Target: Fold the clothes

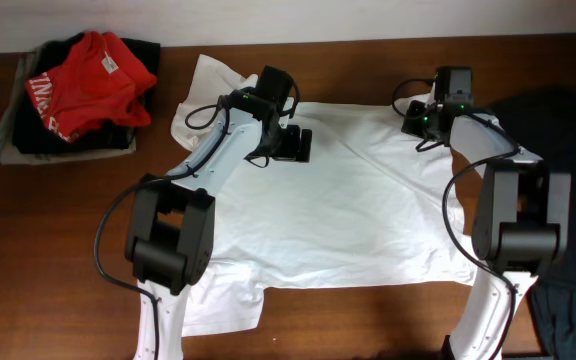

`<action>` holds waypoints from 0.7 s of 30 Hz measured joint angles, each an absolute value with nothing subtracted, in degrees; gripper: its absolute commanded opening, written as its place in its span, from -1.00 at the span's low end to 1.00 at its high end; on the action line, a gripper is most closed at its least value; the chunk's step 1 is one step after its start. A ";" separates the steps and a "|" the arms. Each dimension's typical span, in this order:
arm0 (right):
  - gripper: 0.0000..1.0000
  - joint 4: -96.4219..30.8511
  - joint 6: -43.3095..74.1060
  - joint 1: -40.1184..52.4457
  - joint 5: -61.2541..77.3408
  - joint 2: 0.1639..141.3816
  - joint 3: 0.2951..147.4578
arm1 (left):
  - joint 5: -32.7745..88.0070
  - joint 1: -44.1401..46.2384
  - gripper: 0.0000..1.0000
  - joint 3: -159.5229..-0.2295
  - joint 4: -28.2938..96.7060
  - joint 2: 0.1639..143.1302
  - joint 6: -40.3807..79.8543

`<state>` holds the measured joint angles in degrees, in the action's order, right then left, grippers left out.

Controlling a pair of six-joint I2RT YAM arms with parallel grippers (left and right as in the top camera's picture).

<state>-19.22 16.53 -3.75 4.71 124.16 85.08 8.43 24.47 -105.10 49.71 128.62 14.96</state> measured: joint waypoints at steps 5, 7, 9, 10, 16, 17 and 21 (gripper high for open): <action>-0.92 -17.93 16.51 -3.75 4.54 125.75 85.21 | 8.43 24.47 0.98 -105.10 49.71 128.62 14.96; -0.92 -17.65 16.53 -3.75 4.51 125.80 85.21 | 8.43 24.47 0.98 -105.10 49.69 128.62 14.96; -0.92 -17.34 16.53 -3.75 4.51 125.86 85.21 | 8.43 24.47 0.98 -105.10 49.69 128.62 14.96; -0.92 -17.08 16.53 -3.75 4.23 125.86 85.21 | 8.43 24.47 0.98 -105.10 49.67 128.62 14.96; -0.91 -16.25 16.53 -3.73 0.47 126.08 85.21 | 8.43 24.47 0.98 -105.10 49.65 128.62 14.96; -0.90 -15.75 16.49 -3.75 -0.05 126.28 85.21 | 8.43 24.47 0.98 -105.10 49.63 128.62 14.96; -0.89 -14.00 16.51 -3.75 -1.13 127.17 85.60 | 8.43 24.47 0.98 -105.10 49.54 128.62 14.96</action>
<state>-14.00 16.51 -3.75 -1.13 127.17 85.60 8.43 24.47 -105.10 49.54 128.62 14.96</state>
